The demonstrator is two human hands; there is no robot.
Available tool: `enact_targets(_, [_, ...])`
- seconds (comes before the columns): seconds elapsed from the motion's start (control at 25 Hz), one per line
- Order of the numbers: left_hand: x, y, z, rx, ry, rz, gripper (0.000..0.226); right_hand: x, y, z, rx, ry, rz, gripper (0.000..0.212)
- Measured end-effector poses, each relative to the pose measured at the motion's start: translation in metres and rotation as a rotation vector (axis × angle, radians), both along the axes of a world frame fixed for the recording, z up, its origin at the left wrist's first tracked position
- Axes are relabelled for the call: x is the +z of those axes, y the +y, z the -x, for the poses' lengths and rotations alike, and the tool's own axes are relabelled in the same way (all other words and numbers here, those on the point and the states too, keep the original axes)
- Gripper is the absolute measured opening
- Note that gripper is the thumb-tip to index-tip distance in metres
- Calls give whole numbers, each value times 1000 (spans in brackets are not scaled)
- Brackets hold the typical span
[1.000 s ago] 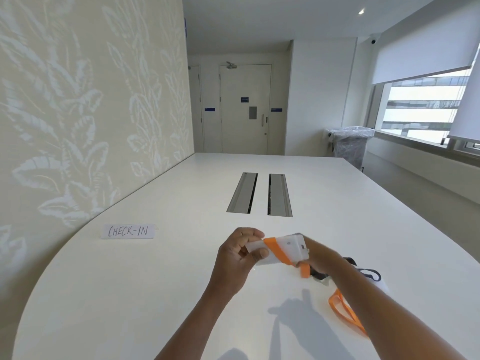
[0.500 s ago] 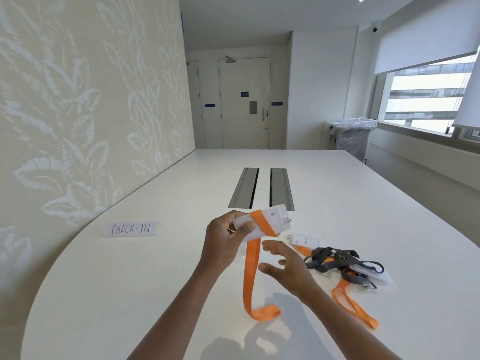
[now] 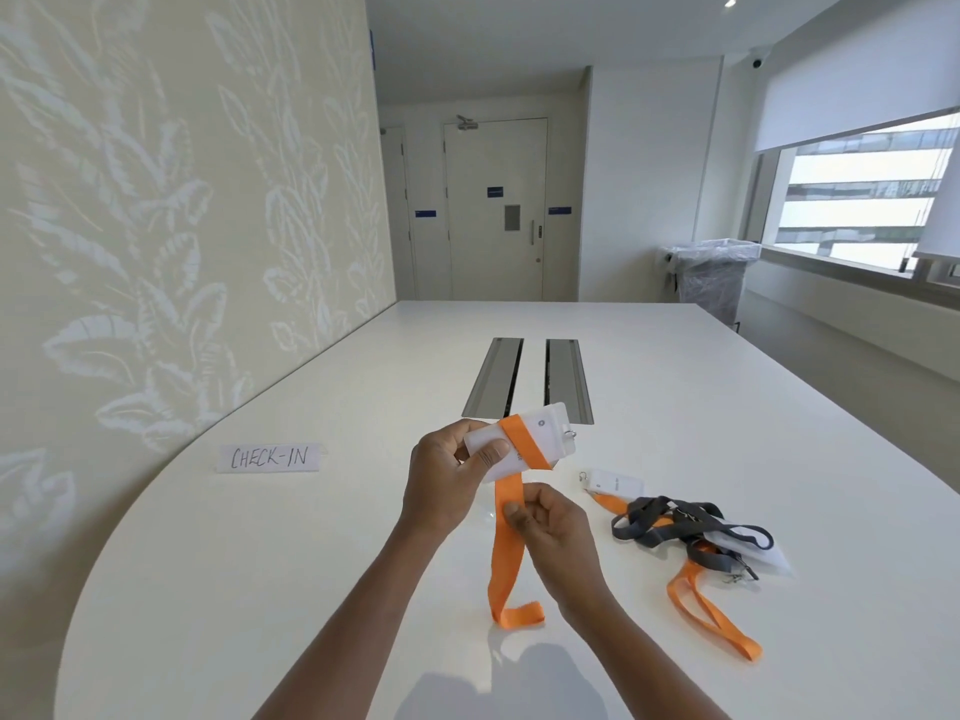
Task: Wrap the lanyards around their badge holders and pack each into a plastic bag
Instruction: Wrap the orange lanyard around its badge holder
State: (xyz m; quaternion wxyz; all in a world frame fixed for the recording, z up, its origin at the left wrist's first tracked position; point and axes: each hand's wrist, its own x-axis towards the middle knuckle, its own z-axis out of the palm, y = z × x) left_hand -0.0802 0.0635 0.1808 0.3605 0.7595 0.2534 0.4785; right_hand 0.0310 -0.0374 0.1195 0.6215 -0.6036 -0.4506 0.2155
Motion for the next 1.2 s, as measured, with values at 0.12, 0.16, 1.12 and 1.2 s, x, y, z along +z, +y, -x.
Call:
enact_targets(0.12, [-5,-1,0,0,24,21,41,-6,-3,2,-24,3,43,23])
enact_targets(0.16, [-7,-1,0,1,37,24,40,-8,-5,2,-21,17,52,25])
enact_targets(1.12, [-134,-2,13,179,247,144,15,-54,-56,21,70,217,515,32])
enact_targets(1.2, [-145,-4,16,177,262,148,15,-55,-61,22,71,215,550,33])
